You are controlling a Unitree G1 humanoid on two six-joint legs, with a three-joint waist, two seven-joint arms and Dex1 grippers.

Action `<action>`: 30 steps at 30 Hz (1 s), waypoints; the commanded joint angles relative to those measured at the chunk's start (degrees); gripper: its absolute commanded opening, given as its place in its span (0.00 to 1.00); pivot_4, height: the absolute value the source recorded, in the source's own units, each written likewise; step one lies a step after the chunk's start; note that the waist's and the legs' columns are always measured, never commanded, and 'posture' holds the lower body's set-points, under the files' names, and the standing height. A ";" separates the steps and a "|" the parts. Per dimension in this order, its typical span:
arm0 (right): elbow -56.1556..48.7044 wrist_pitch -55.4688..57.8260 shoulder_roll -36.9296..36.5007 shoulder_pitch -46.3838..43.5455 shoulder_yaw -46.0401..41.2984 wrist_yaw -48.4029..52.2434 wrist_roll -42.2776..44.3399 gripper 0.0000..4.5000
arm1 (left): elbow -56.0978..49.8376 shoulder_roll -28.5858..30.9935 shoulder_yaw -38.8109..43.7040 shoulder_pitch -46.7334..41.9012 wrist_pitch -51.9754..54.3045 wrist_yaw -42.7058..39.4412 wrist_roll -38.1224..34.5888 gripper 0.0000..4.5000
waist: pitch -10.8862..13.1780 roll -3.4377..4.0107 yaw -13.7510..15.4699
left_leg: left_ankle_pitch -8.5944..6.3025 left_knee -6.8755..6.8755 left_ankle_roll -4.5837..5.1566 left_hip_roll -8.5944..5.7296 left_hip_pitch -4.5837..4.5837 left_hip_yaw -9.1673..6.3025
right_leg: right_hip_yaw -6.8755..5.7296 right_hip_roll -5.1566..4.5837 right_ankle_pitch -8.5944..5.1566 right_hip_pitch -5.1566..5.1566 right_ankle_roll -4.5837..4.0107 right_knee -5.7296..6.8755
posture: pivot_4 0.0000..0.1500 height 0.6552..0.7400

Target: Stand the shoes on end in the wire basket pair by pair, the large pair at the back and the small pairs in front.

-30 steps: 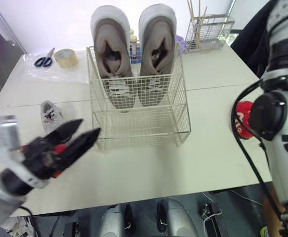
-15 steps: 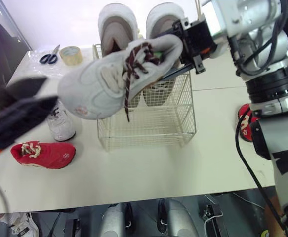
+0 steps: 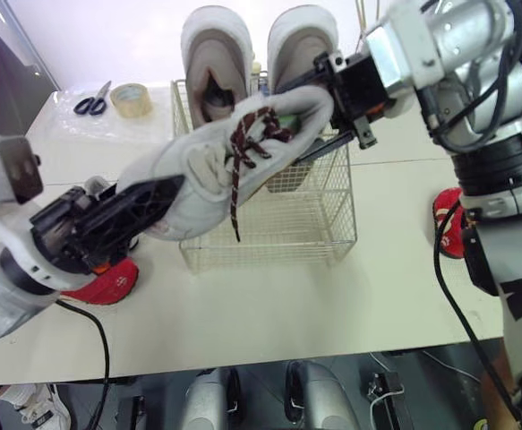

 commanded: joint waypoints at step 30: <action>-34.93 65.16 12.68 34.04 -36.68 -69.04 65.23 0.98 | -1.51 -21.69 -12.10 -12.40 -9.46 8.03 5.06 0.17 | -0.17 -0.45 0.46 | -0.05 0.08 0.16 0.01 0.28 -0.33 | -0.04 0.17 0.06 0.54 -0.08 -0.05 | 1.00 1.00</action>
